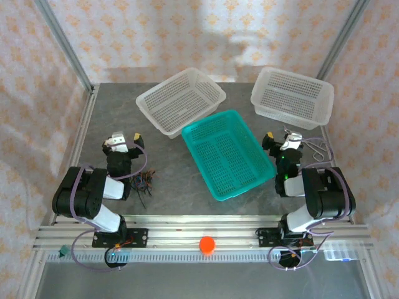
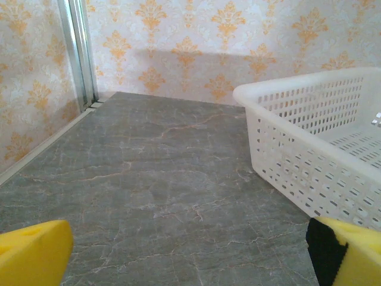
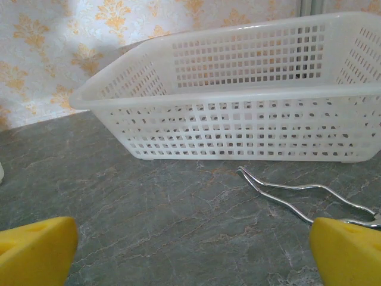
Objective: Untangle the cables
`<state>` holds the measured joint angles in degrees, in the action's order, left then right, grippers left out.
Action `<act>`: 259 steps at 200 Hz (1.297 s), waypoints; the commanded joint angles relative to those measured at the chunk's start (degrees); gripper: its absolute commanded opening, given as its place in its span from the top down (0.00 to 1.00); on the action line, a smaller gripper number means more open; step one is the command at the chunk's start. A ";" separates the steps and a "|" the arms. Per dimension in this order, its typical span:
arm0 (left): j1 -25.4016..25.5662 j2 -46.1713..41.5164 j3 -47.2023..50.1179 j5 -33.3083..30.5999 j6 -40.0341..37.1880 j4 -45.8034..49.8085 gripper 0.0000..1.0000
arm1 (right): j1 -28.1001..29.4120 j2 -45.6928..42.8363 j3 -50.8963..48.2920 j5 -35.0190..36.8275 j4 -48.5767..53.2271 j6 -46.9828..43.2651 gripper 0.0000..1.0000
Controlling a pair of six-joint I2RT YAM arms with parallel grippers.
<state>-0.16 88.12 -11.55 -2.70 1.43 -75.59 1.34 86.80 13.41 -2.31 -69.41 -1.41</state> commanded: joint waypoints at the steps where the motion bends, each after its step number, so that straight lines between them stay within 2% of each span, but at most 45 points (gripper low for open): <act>1: -0.40 -0.14 -0.91 1.12 -0.29 0.07 0.01 | 0.06 0.08 0.10 0.66 -0.52 -0.84 0.00; 198: -0.38 -0.14 -0.87 0.46 -0.11 0.18 0.01 | 0.06 0.04 0.13 0.64 -0.42 -0.85 0.00; 219: -0.37 -0.31 0.53 1.75 -0.51 -2.32 0.01 | 0.06 -0.14 -0.13 0.56 -0.74 -0.79 0.00; 240: -0.20 -2.28 4.08 2.81 -0.99 -8.12 0.01 | 0.15 -1.86 1.07 0.19 2.62 -1.01 0.00; 259: -0.20 -6.70 5.86 3.30 -1.12 -7.37 0.01 | 0.15 -4.38 1.20 0.00 5.01 -1.03 0.00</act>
<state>-0.16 86.35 -7.99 -1.41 1.13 -78.52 1.34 85.84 13.50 -2.33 -67.20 -1.45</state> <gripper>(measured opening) 0.994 0.995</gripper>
